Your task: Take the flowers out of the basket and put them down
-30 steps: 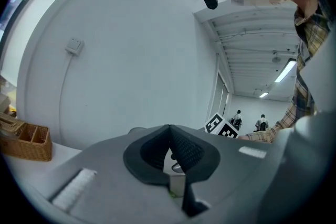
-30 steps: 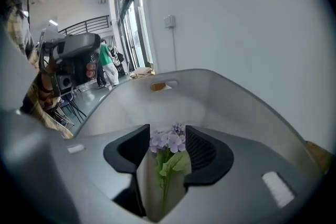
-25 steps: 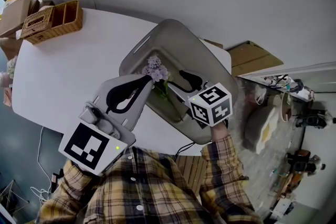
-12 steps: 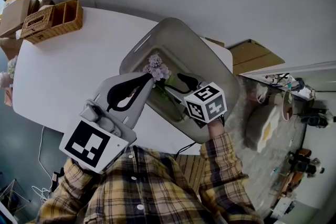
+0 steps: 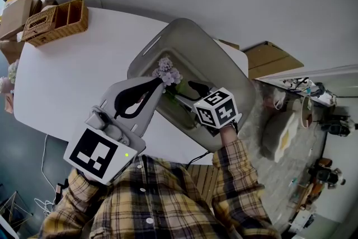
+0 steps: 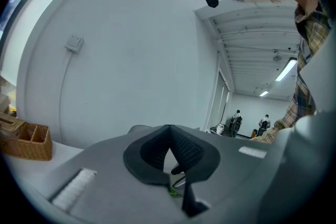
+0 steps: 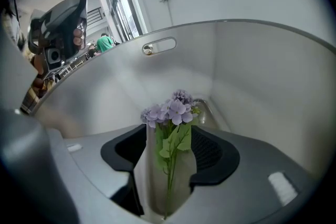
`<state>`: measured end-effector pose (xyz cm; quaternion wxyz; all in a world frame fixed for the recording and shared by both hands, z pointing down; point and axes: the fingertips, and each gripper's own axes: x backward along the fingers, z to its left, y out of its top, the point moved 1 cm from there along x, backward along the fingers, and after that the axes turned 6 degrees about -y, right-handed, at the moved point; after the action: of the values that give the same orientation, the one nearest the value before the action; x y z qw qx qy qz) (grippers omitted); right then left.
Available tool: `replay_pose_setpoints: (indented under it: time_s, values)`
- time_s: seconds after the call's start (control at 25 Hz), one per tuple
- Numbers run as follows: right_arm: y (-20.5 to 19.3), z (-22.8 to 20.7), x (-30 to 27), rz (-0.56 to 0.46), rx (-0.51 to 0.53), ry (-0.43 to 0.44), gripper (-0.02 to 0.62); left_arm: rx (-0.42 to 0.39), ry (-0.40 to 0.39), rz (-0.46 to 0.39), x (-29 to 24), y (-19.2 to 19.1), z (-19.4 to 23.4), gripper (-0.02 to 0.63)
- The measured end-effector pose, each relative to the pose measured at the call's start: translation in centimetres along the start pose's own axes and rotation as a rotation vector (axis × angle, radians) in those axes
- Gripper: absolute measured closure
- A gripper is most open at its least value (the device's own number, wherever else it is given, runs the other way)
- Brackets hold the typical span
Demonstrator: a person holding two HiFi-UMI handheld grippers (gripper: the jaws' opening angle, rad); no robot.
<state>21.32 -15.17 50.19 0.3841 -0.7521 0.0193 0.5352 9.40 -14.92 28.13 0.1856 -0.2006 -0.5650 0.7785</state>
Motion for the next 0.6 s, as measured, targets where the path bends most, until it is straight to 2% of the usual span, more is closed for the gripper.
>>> replay_pose_setpoints:
  time_s: [0.6]
  values:
    - [-2.9, 0.8, -2.2, 0.129, 0.005, 0.044, 0.316, -0.003, 0.004, -0.007, 0.3, 0.0, 0.1, 0.597]
